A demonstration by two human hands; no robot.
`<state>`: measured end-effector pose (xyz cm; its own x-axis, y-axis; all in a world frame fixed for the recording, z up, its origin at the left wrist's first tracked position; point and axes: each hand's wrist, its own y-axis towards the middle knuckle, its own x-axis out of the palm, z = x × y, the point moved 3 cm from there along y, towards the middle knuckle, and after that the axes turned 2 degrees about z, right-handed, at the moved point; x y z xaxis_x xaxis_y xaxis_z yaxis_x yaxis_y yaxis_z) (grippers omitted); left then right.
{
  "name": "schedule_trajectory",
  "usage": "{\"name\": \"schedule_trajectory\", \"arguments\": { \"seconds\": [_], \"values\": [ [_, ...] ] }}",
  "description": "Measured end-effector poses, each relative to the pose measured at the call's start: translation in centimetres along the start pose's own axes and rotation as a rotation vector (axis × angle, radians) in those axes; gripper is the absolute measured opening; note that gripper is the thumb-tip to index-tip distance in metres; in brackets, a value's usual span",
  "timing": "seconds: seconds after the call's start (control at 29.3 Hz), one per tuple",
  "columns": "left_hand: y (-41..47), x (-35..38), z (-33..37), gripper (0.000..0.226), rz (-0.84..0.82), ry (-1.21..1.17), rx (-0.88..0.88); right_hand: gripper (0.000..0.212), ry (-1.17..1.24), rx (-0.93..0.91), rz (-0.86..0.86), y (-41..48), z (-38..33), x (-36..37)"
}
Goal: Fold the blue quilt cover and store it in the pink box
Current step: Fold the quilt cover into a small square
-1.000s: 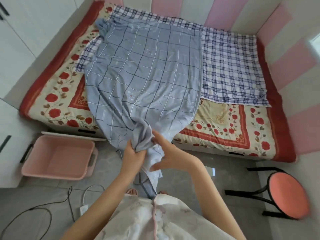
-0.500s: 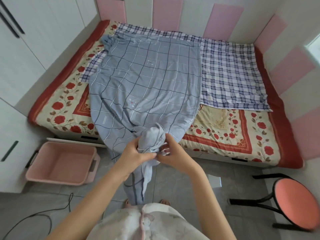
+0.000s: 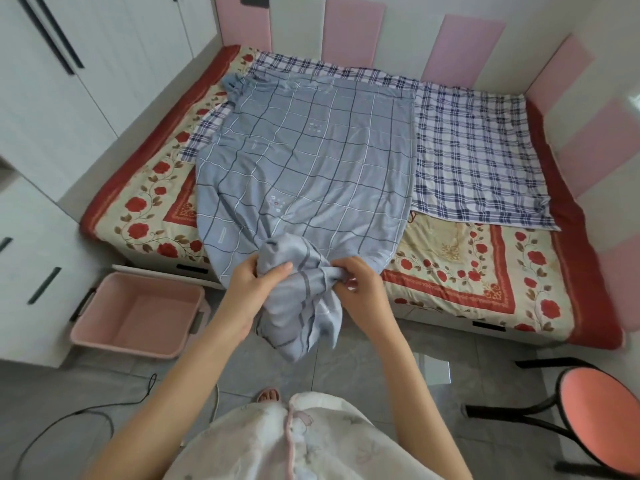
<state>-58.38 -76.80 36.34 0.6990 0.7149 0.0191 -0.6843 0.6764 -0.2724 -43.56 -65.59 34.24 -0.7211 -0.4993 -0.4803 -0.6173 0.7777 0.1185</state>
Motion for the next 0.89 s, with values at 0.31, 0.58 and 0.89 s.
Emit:
{"name": "schedule_trajectory", "arguments": {
  "seconds": [0.31, 0.58, 0.89],
  "values": [
    [0.5, -0.9, -0.7, 0.087, -0.242, 0.075, -0.096, 0.029, 0.184, 0.109, 0.044, 0.7, 0.4, -2.8],
    [1.8, -1.4, 0.4, 0.027, -0.302, 0.520, 0.143, 0.021, 0.422, 0.375, 0.111, 2.3, 1.8, -3.3],
    [2.5, 3.2, 2.7, 0.022, -0.082, 0.329, 0.233, 0.077, 0.475, 0.269, -0.296, 2.5, -1.7, 2.8]
  ]
}}
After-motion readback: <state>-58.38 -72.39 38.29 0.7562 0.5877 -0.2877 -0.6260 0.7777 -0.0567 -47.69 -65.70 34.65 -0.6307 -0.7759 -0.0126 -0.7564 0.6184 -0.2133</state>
